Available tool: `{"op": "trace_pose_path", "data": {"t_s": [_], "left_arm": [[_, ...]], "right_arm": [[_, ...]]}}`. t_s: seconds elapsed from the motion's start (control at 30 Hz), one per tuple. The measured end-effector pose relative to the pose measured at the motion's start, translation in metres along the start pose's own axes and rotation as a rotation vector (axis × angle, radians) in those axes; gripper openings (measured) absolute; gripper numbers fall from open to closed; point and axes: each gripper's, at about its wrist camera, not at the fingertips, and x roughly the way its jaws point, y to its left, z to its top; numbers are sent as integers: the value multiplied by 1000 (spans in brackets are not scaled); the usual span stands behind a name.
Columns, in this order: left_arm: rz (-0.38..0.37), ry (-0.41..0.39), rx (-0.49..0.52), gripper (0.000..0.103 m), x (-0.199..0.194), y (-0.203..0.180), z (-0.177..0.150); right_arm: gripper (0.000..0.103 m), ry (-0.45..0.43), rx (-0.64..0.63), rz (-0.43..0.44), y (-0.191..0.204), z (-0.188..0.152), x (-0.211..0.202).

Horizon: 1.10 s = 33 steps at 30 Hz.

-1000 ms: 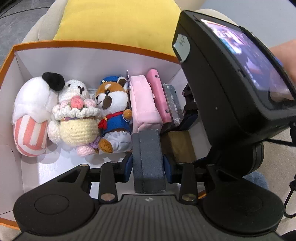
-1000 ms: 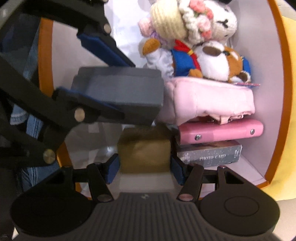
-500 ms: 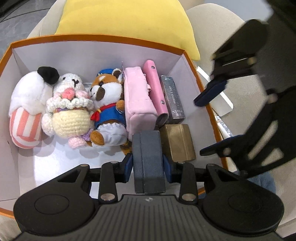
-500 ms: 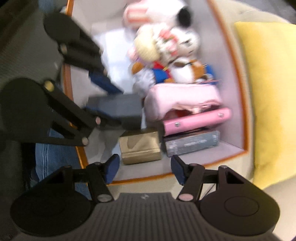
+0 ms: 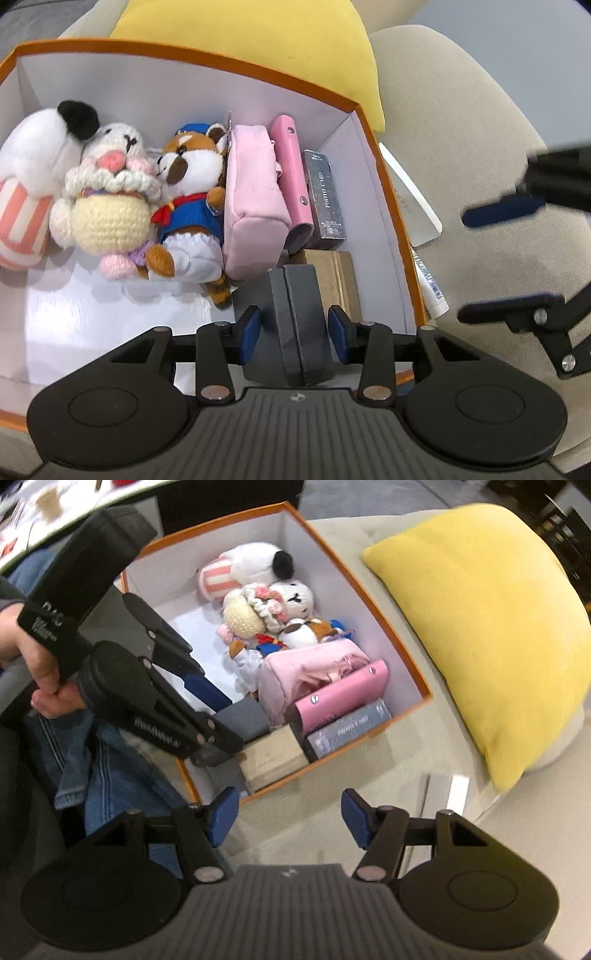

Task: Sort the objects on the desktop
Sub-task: 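Lower the grey case into the orange box with the left tool while the right grasps the white lotion tube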

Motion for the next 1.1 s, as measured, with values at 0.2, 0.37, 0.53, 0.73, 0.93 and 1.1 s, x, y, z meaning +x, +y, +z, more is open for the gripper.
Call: {"op": "trace_pose_path", "data": {"t_s": [0.2,0.37,0.53,0.73,0.93,1.1], "left_arm": [[-55,-12,-32,49,-11,10,-6],[-53,-27,-9,38,-2,12,4],[-68,-19,-10,38,0,16,3],[-47,-23,5,38,-1,8,3],[-19,-30,30,39,-13,1,8],[-6,-63,84,39,-27,-12,19]], "right_arm": [[64,-72,142,8,-5,-44,-1],[63,-40,250,-39,-21,-75,18],[63,26,364,-116,-45,-103,47],[60,9,558,-154,-83,-115,75],[52,30,653,-158,-109,-112,109],[48,87,674,-167,-124,-112,130]]}}
